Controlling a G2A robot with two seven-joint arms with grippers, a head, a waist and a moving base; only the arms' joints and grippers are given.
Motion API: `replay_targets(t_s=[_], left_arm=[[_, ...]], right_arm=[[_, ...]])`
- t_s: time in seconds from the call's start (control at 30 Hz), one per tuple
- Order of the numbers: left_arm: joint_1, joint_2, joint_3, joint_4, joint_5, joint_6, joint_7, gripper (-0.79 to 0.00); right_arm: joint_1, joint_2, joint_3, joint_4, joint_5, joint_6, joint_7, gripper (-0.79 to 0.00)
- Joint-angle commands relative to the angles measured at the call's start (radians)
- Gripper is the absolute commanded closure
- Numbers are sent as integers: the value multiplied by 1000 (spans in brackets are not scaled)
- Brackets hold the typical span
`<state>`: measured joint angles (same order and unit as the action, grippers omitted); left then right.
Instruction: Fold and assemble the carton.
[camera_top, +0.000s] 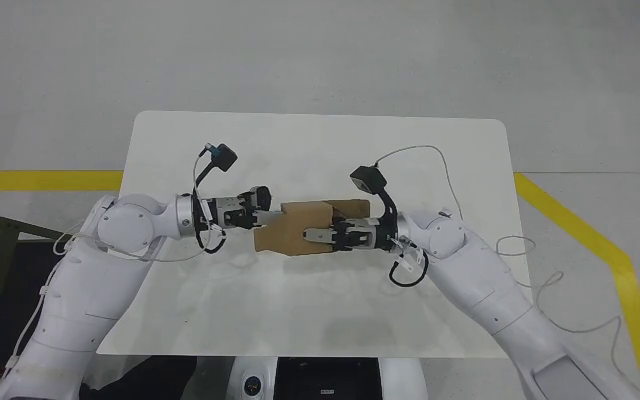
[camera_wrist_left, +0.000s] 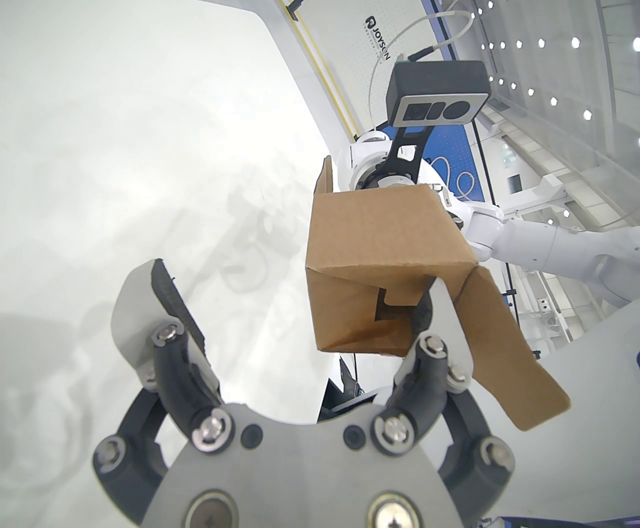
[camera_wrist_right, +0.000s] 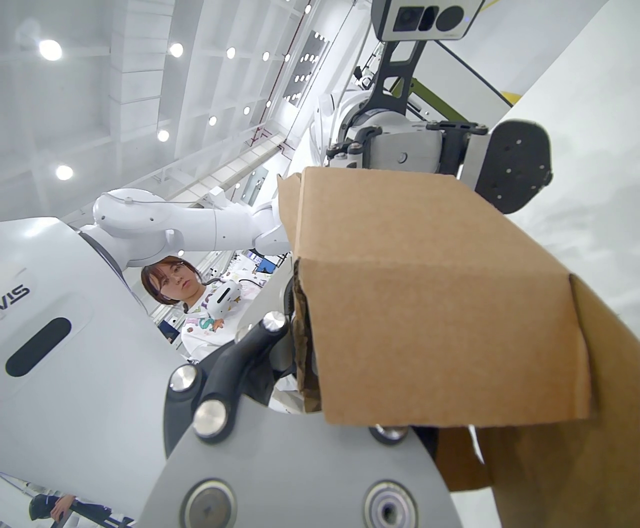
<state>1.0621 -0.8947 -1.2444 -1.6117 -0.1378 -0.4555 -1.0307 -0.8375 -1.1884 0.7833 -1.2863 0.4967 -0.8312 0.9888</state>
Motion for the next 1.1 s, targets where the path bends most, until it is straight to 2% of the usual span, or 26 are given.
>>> replay_targets(t_s=[0.0,0.27,0.43,0.53,0.77,1.07], left_arm=[[-2,1,-7,10,-5,3,6,-785],[2,8,-52,35,-8,12,21,-785],[2,8,-62,4,-33,8,27,-785],[0,8,-52,-23,-47,-5,-8,-785],[-18,8,-21,-27,10,-23,-45,-785],[-10,7,-3,24,41,13,-29,-785]], right_arm=[[0,3,10,6,-10,-1,-1,0],[-14,23,83,15,-122,18,-37,0],[-37,32,112,-9,-190,48,-73,0],[-49,35,124,-22,-213,61,-88,0],[-57,33,125,-54,-225,80,-104,0],[-54,25,110,-65,-192,64,-96,0]])
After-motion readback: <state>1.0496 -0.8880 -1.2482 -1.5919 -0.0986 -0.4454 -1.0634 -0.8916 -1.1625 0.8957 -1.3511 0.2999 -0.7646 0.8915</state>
